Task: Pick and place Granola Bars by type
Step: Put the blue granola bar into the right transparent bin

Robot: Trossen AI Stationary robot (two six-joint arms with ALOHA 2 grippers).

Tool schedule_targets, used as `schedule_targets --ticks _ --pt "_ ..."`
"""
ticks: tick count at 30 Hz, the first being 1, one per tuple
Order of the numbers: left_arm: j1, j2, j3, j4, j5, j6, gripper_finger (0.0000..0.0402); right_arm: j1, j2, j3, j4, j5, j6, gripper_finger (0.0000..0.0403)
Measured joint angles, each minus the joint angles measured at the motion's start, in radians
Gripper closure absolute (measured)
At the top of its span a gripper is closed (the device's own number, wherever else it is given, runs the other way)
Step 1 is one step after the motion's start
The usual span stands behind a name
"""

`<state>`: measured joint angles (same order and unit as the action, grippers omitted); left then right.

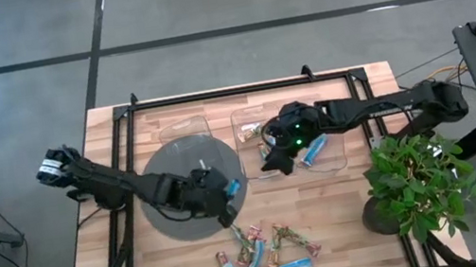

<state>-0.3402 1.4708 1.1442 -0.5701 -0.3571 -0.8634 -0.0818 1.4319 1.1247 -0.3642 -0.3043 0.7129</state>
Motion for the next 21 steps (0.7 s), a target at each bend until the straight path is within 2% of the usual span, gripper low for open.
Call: schedule_targets --ticks 3,9,16,21 --pt "0.021 0.002 0.0 0.056 -0.002 0.047 0.0379 0.0 0.037 0.035 0.004 0.047 0.026 0.0165" --pt "0.053 0.023 0.019 0.134 -0.029 0.122 0.0379 0.006 0.141 0.12 0.004 0.04 0.041 0.0165" --pt "0.071 0.034 0.022 0.116 -0.029 0.135 0.0379 0.007 0.231 0.237 -0.047 0.019 0.02 0.0165" --pt "0.073 0.033 0.017 0.098 -0.032 0.135 0.0379 0.007 0.249 0.256 -0.082 -0.015 0.012 0.0165"
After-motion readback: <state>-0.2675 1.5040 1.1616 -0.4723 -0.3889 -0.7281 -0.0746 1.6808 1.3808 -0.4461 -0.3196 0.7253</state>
